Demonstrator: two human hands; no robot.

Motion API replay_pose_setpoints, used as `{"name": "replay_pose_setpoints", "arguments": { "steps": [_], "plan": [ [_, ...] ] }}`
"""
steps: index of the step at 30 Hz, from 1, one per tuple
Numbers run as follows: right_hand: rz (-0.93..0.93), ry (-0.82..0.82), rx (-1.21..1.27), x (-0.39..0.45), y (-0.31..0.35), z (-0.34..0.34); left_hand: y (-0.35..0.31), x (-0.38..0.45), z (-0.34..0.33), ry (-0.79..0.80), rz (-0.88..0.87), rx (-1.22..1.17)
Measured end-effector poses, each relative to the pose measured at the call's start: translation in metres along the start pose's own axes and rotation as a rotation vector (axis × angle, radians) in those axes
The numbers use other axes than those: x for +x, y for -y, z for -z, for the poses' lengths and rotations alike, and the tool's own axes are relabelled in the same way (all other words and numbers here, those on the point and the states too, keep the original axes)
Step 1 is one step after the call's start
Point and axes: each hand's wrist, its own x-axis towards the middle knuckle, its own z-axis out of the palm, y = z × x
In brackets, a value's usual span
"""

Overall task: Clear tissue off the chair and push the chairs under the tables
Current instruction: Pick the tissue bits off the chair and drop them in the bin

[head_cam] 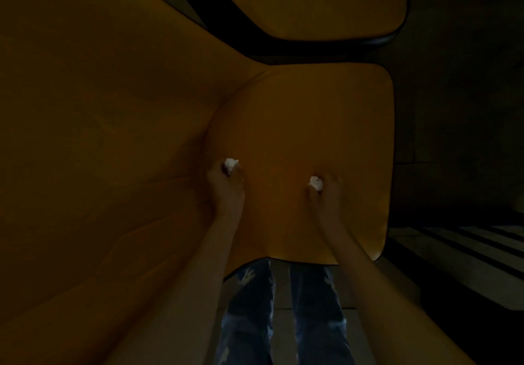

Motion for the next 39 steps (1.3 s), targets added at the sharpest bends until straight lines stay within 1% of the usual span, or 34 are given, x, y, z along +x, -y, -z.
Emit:
{"name": "replay_pose_setpoints", "arguments": {
  "steps": [2, 5, 8, 11, 16, 20, 22, 26, 30, 35, 39],
  "plan": [
    [-0.006, 0.014, 0.011, -0.001, 0.005, 0.003, -0.001, -0.006, -0.001, 0.013, 0.017, -0.045],
    [-0.039, 0.014, 0.096, -0.004, 0.017, 0.01, -0.006, -0.014, -0.003, 0.018, 0.04, -0.11],
    [-0.052, 0.02, 0.283, -0.012, 0.033, 0.021, -0.017, -0.022, -0.001, 0.017, 0.042, -0.205],
    [-0.073, 0.027, 0.413, -0.023, 0.05, 0.035, -0.032, -0.031, 0.004, 0.028, 0.062, -0.295],
    [-0.023, -0.002, 0.538, -0.048, 0.086, 0.066, -0.067, -0.052, 0.025, 0.059, 0.116, -0.422],
    [0.005, 0.004, 0.603, -0.08, 0.115, 0.1, -0.103, -0.083, 0.053, 0.101, 0.086, -0.442],
    [0.041, -0.011, 0.593, -0.097, 0.131, 0.119, -0.125, -0.102, 0.067, 0.123, 0.054, -0.448],
    [0.092, -0.041, 0.641, -0.129, 0.163, 0.153, -0.168, -0.138, 0.096, 0.186, -0.033, -0.468],
    [0.129, -0.036, 0.708, -0.162, 0.188, 0.184, -0.205, -0.168, 0.121, 0.258, -0.114, -0.479],
    [0.096, -0.13, 0.732, -0.198, 0.201, 0.219, -0.239, -0.206, 0.139, 0.364, -0.152, -0.472],
    [0.075, -0.223, 0.781, -0.22, 0.195, 0.247, -0.254, -0.238, 0.135, 0.472, -0.174, -0.455]
  ]
}}
